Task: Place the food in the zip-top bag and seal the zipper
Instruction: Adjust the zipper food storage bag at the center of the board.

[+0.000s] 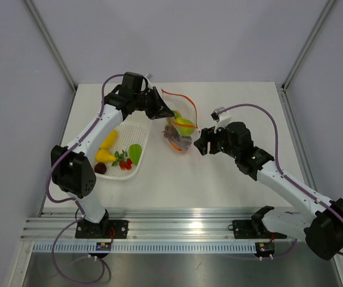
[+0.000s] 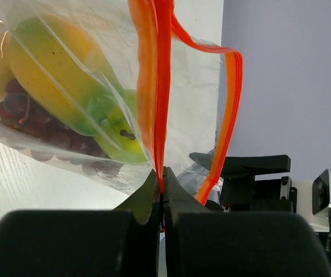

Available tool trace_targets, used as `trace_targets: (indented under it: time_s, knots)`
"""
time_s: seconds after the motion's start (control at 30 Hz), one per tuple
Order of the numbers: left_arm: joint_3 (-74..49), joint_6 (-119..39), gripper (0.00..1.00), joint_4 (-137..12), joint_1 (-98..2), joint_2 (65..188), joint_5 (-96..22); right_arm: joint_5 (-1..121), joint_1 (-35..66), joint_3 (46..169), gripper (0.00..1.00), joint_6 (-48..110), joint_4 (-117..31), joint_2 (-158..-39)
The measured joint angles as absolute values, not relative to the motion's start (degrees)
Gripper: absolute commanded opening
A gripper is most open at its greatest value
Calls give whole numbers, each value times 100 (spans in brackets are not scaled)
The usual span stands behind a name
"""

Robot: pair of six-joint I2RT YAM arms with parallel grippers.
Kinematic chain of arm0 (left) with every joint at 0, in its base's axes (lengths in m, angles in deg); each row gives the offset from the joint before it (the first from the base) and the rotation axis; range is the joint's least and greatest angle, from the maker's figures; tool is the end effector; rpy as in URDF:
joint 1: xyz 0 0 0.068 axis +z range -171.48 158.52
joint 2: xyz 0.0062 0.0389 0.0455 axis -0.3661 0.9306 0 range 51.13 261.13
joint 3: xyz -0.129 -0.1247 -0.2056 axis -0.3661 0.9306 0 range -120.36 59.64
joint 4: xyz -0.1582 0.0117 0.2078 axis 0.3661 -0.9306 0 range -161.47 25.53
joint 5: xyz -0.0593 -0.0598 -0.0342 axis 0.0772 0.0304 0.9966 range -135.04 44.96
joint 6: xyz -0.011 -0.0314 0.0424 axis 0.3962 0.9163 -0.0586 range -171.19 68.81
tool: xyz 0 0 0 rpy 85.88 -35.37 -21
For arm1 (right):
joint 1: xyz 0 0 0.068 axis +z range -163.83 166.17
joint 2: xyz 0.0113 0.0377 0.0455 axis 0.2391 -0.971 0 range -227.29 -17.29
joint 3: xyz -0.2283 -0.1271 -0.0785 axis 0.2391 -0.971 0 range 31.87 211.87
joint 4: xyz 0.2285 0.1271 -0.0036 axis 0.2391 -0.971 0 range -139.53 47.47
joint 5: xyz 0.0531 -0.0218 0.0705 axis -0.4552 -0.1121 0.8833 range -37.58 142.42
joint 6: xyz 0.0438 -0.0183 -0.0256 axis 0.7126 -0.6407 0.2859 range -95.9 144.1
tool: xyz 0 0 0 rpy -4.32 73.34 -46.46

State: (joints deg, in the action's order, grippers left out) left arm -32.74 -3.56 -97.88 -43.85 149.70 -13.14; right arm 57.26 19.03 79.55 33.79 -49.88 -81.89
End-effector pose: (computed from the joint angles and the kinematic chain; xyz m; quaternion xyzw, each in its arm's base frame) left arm 0.3532 -0.1658 0.3414 -0.0760 0.8745 -0.4385 0.1927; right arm 0.2155 0.1427 0.2931 -0.1910 0.8175 0.2299 0.4924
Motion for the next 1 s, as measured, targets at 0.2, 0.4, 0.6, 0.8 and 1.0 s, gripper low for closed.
trace_targets:
  time_s: [0.2, 0.4, 0.6, 0.8, 1.0]
  knots:
    - [-3272, -358, 0, -9790, -4380, 14970, -1314, 5966, 1914, 7326, 58, 3176, -3998, -7837]
    - [-3272, -358, 0, -9790, -4380, 14970, -1314, 6113, 1923, 7356, 44, 3128, -3478, -8021]
    - [-3257, -358, 0, -9792, -4380, 14970, -1314, 6124, 1962, 7535, 17, 3102, -3399, -8436]
    - [-3254, -360, 0, -9790, -4376, 14968, -1312, 6091, 1973, 7544, 0, 3128, -3279, -8412]
    - [-3152, -563, 52, -9869, -4365, 14867, -1323, 6095, 1977, 7559, 0, 2829, -3297, -8261]
